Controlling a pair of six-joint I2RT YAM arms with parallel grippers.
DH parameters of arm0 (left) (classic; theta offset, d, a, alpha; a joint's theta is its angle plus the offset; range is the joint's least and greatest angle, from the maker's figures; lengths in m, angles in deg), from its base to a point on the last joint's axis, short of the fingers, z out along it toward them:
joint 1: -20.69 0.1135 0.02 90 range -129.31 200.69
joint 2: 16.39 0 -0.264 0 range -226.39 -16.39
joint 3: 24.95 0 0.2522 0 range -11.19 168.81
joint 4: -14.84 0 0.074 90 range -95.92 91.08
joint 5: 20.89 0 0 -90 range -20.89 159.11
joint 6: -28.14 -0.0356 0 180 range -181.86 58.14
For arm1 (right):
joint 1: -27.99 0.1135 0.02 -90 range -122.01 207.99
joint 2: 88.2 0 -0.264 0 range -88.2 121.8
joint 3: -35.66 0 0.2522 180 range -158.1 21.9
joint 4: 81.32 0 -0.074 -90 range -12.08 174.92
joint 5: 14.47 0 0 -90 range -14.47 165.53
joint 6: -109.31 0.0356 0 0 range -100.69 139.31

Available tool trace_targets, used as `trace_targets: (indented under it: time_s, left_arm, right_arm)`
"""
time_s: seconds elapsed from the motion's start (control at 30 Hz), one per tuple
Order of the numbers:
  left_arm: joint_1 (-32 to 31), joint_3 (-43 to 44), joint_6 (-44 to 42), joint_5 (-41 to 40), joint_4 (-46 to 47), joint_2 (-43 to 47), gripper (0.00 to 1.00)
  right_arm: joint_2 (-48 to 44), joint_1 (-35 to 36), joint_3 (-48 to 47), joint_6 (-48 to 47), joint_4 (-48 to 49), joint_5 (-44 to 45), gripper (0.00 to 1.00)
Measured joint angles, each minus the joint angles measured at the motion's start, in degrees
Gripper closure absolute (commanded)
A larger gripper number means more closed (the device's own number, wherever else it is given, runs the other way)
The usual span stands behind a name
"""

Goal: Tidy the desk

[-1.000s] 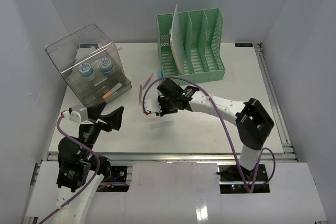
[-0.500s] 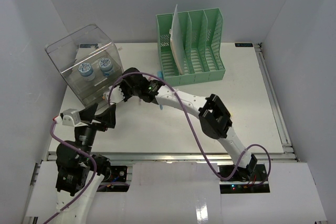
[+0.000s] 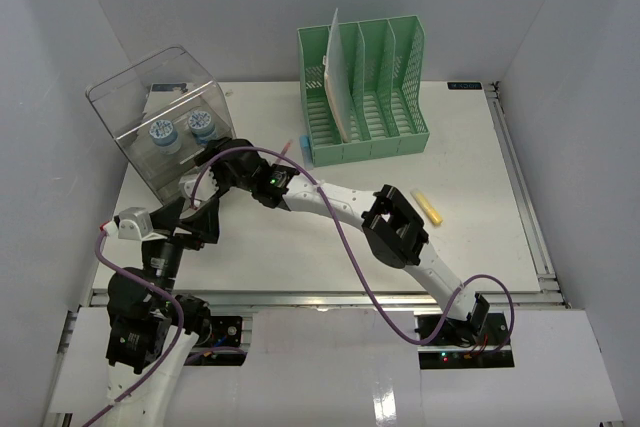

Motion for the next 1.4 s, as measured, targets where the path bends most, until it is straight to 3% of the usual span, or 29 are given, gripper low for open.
trace_targets:
  time_s: [0.17,0.3,0.4,0.5,0.63,0.73,0.83,0.97,1.1,1.27,1.4]
  left_arm:
    - [0.0,0.0,0.0,0.7,0.1,0.0,0.02]
    - [0.0,0.0,0.0,1.8,0.6,0.0,0.03]
    - [0.0,-0.3,0.3,4.6,2.2,-0.2,0.07]
    - [0.0,-0.2,1.0,10.2,4.9,-4.0,0.16]
    - [-0.2,1.1,4.0,20.6,9.5,-21.2,0.29]
    - [-0.5,3.0,6.7,25.4,10.9,-39.0,0.31]
    - [-2.9,5.9,8.7,26.0,9.9,-54.5,0.3]
    - [-10.1,16.0,9.8,21.0,6.3,-70.6,0.31]
    - [-14.9,32.2,9.8,12.3,2.9,-85.4,0.31]
    - [-16.1,51.3,9.7,-0.4,-3.7,-103.9,0.32]
    - [-16.0,61.0,9.7,-8.5,-9.0,-114.9,0.34]
  right_arm:
    - [-0.2,0.0,0.7,1.3,1.0,0.3,0.23]
    - [-4.3,-0.1,7.5,2.4,0.1,0.2,0.23]
    - [-11.4,-0.9,15.4,3.8,-6.2,-1.7,0.27]
    - [-19.1,-3.6,19.0,5.6,-16.6,-9.6,0.36]
    - [-32.0,-12.9,26.7,10.2,-27.3,-22.2,0.52]
    - [-42.5,-24.2,36.3,15.2,-31.2,-31.6,0.64]
    - [-50.3,-37.0,45.5,21.6,-33.6,-40.7,0.64]
    - [-58.9,-53.4,58.5,29.3,-33.7,-52.4,0.57]
    - [-64.3,-64.8,65.3,34.9,-33.0,-59.3,0.55]
    - [-67.4,-68.4,68.2,37.8,-31.4,-64.5,0.53]
    - [-68.0,-68.6,68.7,38.9,-31.3,-66.2,0.53]
